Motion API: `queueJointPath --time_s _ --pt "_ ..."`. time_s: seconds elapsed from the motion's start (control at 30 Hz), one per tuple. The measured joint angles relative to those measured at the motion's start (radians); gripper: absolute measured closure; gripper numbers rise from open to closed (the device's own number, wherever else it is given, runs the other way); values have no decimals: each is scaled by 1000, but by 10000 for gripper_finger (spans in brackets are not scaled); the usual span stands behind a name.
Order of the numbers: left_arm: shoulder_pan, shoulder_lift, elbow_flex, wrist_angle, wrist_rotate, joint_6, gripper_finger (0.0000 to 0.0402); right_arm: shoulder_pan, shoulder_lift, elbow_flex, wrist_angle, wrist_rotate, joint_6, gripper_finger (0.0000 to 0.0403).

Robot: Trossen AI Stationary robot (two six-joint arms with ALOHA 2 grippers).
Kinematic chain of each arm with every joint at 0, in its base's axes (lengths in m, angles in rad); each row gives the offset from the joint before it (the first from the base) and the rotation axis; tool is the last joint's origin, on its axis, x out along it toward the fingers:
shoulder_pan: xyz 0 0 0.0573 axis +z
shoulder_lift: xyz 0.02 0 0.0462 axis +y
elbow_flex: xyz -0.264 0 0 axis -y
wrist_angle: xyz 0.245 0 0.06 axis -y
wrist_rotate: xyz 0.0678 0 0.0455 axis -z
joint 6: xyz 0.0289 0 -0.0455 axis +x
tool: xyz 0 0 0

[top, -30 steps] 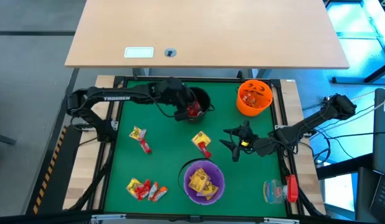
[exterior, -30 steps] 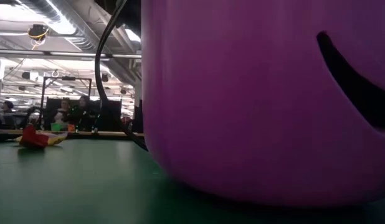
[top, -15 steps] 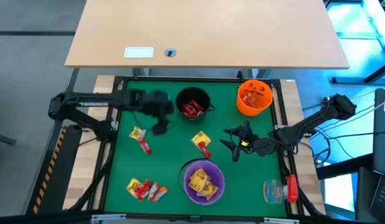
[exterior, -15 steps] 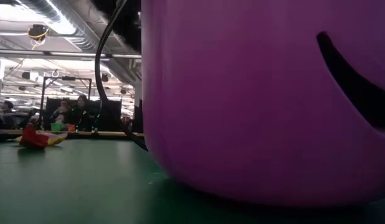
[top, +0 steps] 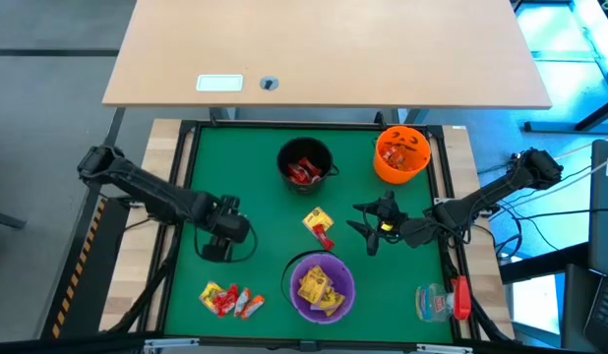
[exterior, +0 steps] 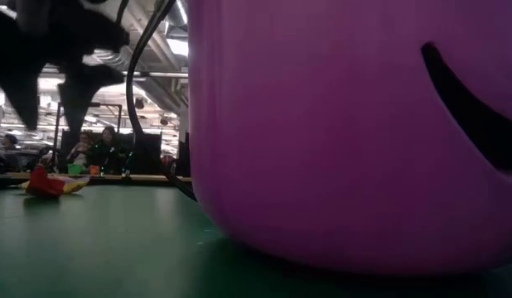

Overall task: Sort candy
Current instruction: Put the red candy into the black bucket

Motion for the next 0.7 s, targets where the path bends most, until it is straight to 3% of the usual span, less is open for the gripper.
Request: queueJointPath --time_s 0.3,0.5,0.7 --pt "-11 0 -133 153 16 -15 135 0 0 0 1 0 1 159" --pt "-8 46 -191 210 12 -37 136 0 0 0 3 0 1 159" --pt "-8 118 -199 275 -65 -36 148 0 0 0 3 0 4 159"
